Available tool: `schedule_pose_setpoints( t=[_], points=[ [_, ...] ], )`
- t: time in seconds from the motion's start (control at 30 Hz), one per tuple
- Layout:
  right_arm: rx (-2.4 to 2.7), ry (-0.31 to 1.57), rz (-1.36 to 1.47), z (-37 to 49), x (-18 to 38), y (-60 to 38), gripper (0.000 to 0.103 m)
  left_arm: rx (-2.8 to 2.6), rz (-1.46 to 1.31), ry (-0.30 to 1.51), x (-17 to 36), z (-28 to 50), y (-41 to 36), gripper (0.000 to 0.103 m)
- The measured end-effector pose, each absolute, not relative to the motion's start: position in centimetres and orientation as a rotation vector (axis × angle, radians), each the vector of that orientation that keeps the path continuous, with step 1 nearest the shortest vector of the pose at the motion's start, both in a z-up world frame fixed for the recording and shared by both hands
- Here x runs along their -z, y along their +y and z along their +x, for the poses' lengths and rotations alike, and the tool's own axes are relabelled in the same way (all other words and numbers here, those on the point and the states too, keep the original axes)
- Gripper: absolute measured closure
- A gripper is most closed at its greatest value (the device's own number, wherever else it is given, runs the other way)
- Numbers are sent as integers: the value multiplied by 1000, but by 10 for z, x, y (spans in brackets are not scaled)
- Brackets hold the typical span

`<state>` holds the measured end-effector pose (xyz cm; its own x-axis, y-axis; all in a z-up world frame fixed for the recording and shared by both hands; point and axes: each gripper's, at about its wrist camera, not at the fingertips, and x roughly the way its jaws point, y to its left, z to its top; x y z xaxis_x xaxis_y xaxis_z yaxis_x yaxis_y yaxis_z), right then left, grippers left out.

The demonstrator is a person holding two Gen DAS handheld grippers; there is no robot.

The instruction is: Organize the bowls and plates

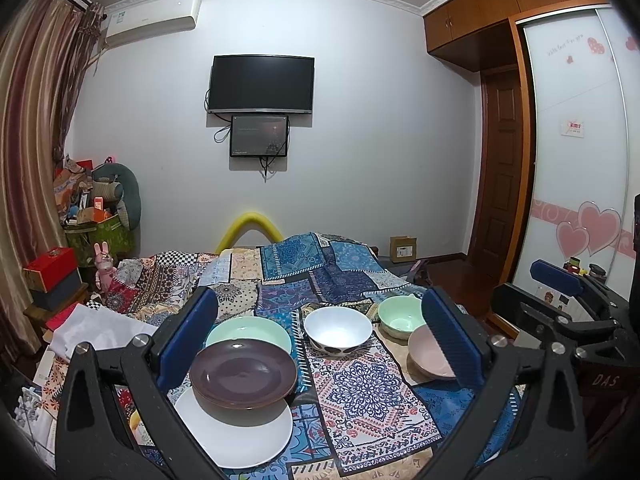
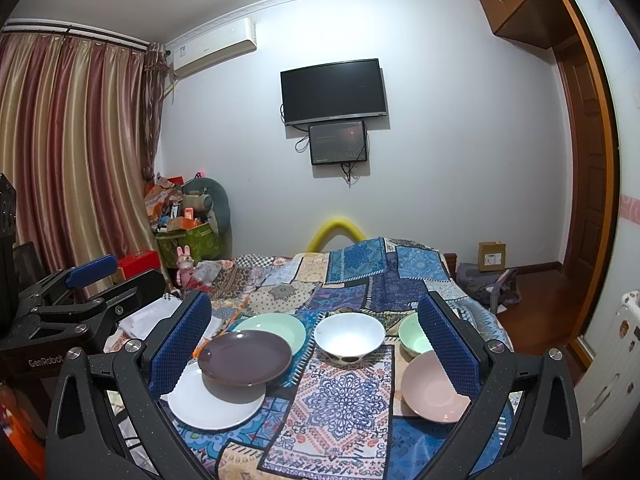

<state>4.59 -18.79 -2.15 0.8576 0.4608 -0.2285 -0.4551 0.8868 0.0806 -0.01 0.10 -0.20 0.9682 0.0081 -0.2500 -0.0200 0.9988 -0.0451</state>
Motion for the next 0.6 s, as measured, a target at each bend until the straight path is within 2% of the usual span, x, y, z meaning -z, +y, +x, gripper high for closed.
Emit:
schedule_pose_setpoints(
  t=[0.6],
  points=[
    [-480, 242, 26, 48, 21, -193, 0, -14, -51, 253, 2, 0, 3, 0]
  ],
)
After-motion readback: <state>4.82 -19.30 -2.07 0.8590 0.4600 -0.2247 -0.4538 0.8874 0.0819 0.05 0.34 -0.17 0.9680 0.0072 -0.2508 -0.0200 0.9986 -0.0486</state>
